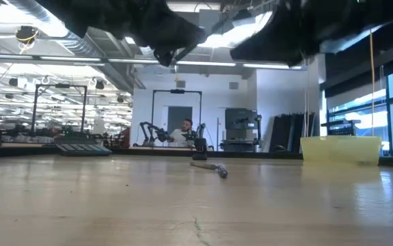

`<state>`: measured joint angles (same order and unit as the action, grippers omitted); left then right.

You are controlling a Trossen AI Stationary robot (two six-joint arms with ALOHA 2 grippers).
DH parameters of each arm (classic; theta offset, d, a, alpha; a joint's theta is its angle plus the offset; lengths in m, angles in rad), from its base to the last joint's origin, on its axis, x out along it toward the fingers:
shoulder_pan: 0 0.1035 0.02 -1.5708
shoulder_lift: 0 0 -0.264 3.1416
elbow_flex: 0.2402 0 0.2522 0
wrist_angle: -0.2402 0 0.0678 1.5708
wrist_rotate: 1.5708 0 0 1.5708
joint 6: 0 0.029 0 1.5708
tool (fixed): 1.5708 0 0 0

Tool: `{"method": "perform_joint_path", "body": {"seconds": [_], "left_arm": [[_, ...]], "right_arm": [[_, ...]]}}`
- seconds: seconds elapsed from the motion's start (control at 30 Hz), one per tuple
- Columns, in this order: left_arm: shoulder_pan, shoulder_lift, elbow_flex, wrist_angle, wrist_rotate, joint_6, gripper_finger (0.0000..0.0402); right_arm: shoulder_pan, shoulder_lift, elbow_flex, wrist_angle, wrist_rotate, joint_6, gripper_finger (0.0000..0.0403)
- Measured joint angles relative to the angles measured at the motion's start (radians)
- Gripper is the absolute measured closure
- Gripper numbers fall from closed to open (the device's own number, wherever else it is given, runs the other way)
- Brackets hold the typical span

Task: Sort crayons/erasers/pens/pencils in bins
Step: Put the green crayon into the orange bin

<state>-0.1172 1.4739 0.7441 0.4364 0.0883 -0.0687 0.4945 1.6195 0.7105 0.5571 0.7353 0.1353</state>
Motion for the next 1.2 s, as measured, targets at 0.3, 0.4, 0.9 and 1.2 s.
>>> {"method": "perform_joint_path", "body": {"seconds": [0.3, 0.4, 0.9, 1.2], "left_arm": [[-0.059, 0.042, 0.000, 0.128, -0.070, 0.032, 0.0386], [-0.071, 0.077, 0.006, 0.130, -0.076, 0.037, 0.0386], [-0.077, 0.184, 0.242, 0.108, -0.161, 0.067, 0.0386], [-0.038, 0.536, 0.594, 0.110, -0.148, 0.108, 0.0386]], "right_arm": [[0.009, -0.140, 0.000, -0.025, 0.152, -0.140, 0.0370], [0.029, -0.223, 0.000, -0.067, 0.205, -0.136, 0.0370], [0.004, -0.716, 0.240, -1.200, -0.067, 0.286, 0.0220], [0.033, -0.853, 0.287, -1.383, -0.009, 0.283, 0.0203]]}}
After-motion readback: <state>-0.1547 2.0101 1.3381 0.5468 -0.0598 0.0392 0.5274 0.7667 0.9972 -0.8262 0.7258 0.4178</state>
